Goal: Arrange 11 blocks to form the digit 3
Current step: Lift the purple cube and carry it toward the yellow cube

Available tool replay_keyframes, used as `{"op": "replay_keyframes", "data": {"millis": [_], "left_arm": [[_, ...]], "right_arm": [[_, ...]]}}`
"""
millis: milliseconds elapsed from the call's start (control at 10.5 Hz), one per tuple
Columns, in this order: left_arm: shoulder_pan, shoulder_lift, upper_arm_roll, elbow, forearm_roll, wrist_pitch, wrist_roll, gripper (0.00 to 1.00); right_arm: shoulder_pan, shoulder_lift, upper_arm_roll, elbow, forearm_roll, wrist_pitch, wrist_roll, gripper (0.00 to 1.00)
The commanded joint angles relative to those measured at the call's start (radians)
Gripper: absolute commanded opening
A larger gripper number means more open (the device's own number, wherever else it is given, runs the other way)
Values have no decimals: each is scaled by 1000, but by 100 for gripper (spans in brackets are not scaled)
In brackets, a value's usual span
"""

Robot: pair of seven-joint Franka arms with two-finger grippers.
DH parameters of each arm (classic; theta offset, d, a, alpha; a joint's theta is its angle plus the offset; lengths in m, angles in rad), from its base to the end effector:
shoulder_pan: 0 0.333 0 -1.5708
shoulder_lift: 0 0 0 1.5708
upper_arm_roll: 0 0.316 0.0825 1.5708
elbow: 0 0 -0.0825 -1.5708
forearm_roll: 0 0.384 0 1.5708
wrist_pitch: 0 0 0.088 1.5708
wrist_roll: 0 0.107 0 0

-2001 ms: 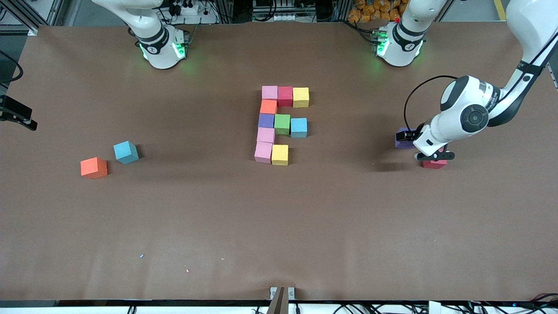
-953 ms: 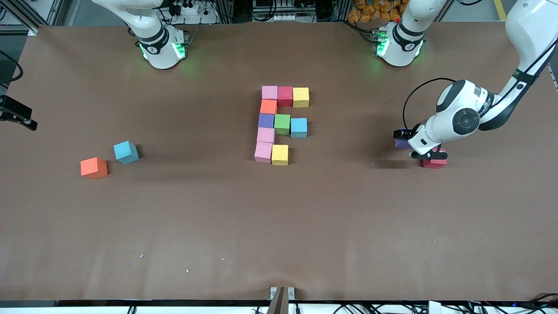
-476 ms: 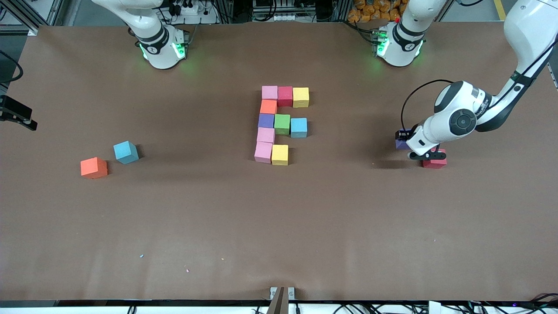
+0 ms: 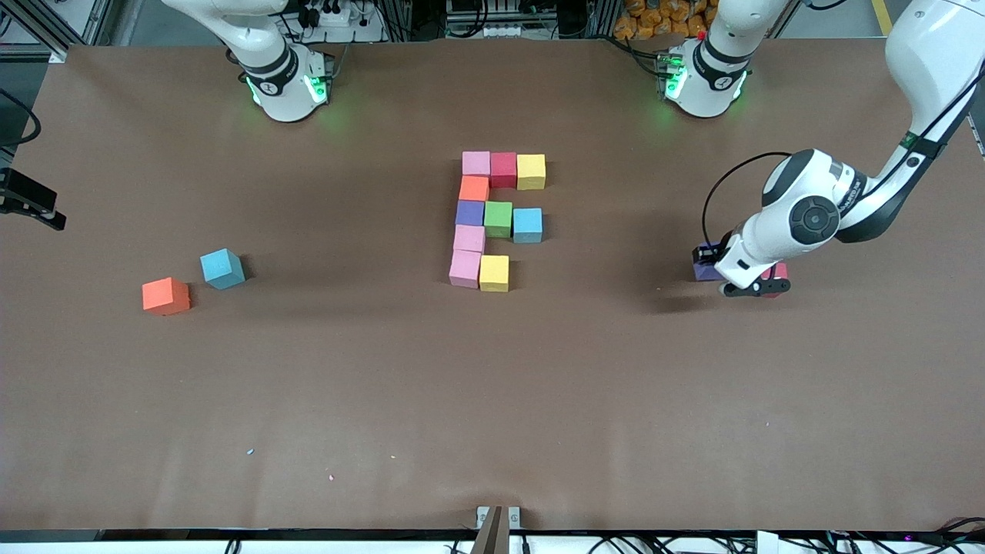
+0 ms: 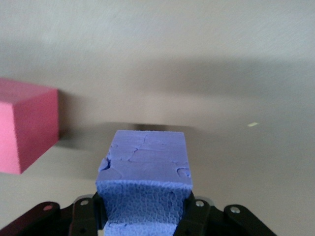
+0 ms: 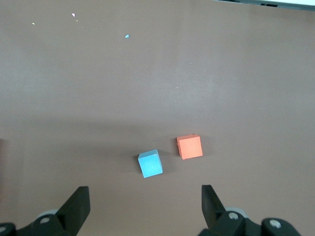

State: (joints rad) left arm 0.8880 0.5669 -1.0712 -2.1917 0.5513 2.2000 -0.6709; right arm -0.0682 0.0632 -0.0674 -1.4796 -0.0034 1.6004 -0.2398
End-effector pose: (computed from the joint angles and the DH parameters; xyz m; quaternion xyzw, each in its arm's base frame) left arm 0.5217 -0.0885 0.2355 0.9934 0.0601 -0.0972 0.0059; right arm 0.5726 -0.0771 0.6347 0.9982 0.0522 0.0276 0.0091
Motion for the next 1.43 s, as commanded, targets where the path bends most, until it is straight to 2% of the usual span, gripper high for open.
{"op": "replay_keyframes", "data": {"millis": [0,286,667,858,1048,1334], "left_arm": [[-120,16,20,128,-92,-68,-53,20],[-292,36,94,199,-96,-72,-273,17],[-404,131,97,329,-139,-72,-663,17],[-455,151,132,354,-213,-63,-771,17],[-526,153,186,368,-312,7,-911,17],[-668,151,259,375,-307,85,-1143,17]], "right_arm": [[-19,4,14,15,13,-11,7,100],[-19,4,14,15,13,-11,7,100],[-19,4,14,15,13,-11,7,100],[-18,4,14,15,13,-11,7,100],[-19,4,14,15,13,-11,7,100],[-18,4,14,15,13,-11,7,100]]}}
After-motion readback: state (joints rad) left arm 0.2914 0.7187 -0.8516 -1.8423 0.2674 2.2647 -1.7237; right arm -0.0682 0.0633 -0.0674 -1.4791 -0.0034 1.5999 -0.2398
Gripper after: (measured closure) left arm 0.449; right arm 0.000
